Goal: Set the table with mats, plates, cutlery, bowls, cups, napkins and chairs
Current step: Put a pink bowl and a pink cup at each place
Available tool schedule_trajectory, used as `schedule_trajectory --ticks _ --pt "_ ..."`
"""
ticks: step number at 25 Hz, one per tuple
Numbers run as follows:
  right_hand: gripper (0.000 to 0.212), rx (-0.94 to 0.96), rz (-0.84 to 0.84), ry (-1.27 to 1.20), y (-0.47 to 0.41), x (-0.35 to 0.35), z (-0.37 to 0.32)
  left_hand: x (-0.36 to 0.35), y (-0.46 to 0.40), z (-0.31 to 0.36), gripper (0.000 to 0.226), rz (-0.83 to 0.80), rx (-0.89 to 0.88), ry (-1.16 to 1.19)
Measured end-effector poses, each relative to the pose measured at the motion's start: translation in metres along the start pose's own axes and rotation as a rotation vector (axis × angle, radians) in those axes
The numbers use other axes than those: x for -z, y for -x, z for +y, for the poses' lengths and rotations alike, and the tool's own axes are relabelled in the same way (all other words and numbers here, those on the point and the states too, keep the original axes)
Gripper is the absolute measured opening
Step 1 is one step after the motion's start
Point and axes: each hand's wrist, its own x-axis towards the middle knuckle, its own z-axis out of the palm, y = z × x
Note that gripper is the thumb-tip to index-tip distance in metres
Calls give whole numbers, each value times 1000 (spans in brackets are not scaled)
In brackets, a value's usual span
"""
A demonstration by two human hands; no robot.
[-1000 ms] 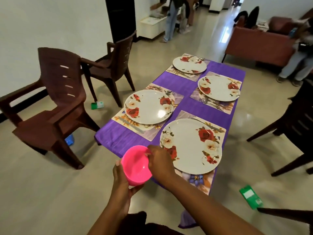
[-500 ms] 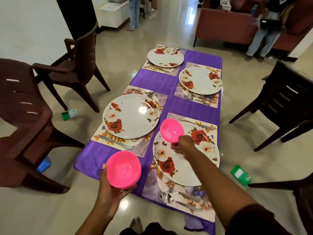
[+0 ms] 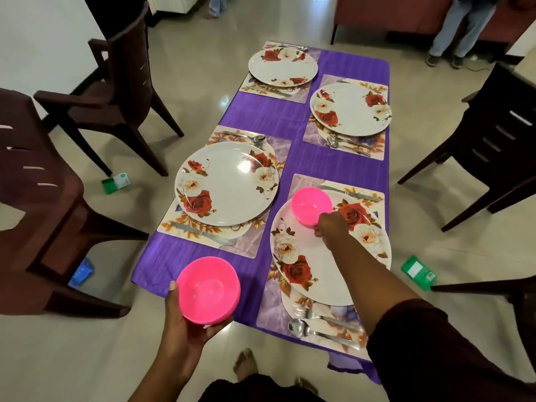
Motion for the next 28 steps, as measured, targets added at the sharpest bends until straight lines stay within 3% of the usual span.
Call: schedule_trajectory --ticks 5,8,15,20,23,25,28 --pt "53 3 -57 -2 5 -3 9 -6 4 -2 57 -54 36 -33" --pt "43 -35 -104 -28 10 -2 13 -12 7 -4 52 -76 56 -61" --pt "41 -100 36 -255 3 -11 8 -2 11 -10 53 -110 106 -112" --pt "45 -62 63 -223 10 -12 10 4 4 -8 58 -120 107 -112" --pt "33 23 86 -131 41 -11 28 -6 0 -12 57 -131 102 -97" --pt "17 166 14 -110 73 -5 38 -22 -2 -19 54 -141 110 -81" --pt "19 267 -348 -56 124 16 35 -57 -8 -34 52 -204 152 -61"
